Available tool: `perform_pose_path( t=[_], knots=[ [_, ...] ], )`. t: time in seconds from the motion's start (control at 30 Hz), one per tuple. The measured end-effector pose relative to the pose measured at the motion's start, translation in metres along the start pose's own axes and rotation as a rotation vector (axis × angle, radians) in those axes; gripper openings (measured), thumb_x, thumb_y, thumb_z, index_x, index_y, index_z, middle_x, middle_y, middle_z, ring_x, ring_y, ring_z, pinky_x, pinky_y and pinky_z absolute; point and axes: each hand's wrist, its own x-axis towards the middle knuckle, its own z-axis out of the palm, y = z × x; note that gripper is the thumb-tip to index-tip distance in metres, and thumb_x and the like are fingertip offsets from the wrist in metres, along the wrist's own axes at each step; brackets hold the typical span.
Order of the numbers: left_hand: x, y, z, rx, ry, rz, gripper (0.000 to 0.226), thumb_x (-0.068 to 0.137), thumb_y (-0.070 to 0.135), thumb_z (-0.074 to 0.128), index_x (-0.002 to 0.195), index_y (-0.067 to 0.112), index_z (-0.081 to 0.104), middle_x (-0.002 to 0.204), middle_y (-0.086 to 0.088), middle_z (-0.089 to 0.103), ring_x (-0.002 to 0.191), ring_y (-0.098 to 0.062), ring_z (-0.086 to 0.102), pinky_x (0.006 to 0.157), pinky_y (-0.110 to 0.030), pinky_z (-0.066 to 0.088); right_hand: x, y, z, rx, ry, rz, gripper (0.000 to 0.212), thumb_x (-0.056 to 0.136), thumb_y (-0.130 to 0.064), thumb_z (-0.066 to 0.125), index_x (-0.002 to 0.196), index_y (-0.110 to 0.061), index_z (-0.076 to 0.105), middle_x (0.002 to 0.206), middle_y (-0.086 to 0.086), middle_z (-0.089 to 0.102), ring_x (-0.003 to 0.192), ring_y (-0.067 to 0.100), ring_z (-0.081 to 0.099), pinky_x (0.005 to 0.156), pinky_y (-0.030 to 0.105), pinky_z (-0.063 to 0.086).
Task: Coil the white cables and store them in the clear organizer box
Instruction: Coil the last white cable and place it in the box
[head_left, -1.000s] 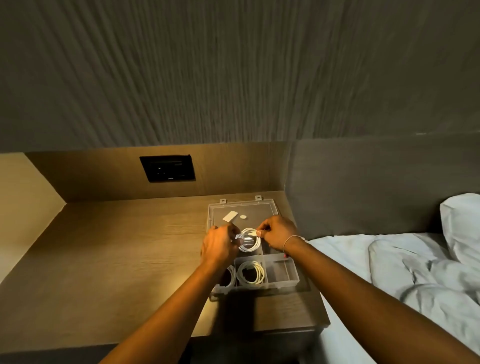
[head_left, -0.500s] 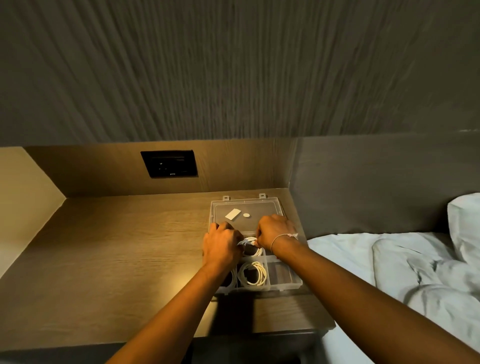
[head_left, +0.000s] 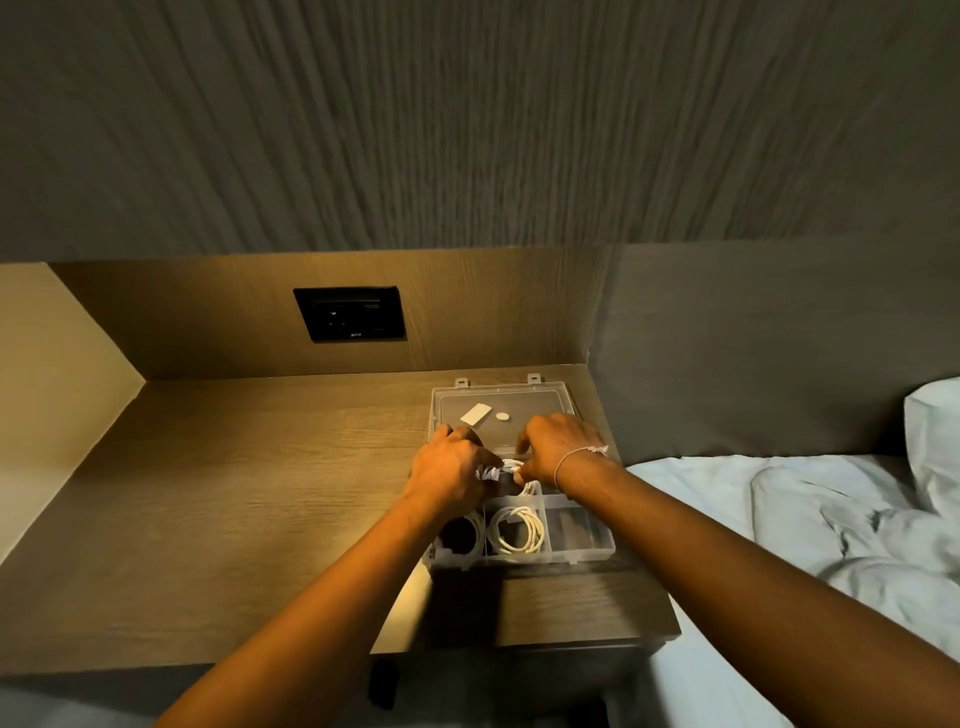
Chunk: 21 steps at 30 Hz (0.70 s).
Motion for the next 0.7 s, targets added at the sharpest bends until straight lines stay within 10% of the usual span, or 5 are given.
perform_pose_path(
  t=[0.47,0.7],
  knots=[
    [0.009,0.011,-0.002,0.129,-0.07,-0.047,0.041,0.077,0.053,0.07,0.113,0.033,0.068,0.126,-0.005,0.054,0.113,-0.025,0.044,0.085,-0.039,0.05,-0.009,0.005,0.014,0.126,-0.053,0.003,0.03,0.08,-0.035,0.078,0.108,-0.025,0.073,0.106,0.003,0.072,0.098,0.024,0.065,0.082,0.035,0.053],
    [0.003,-0.016,-0.008,-0.387,0.262,-0.371,0.039,0.089,0.034,0.064,0.127,0.026,0.058,0.122,-0.004,0.056,0.111,-0.022,0.054,0.09,-0.04,0.053,-0.001,0.04,0.007,0.538,0.073,0.105,0.025,0.088,-0.034,0.069,0.113,-0.029,0.07,0.109,-0.002,0.072,0.092,0.019,0.066,0.07,0.027,0.053]
  ],
)
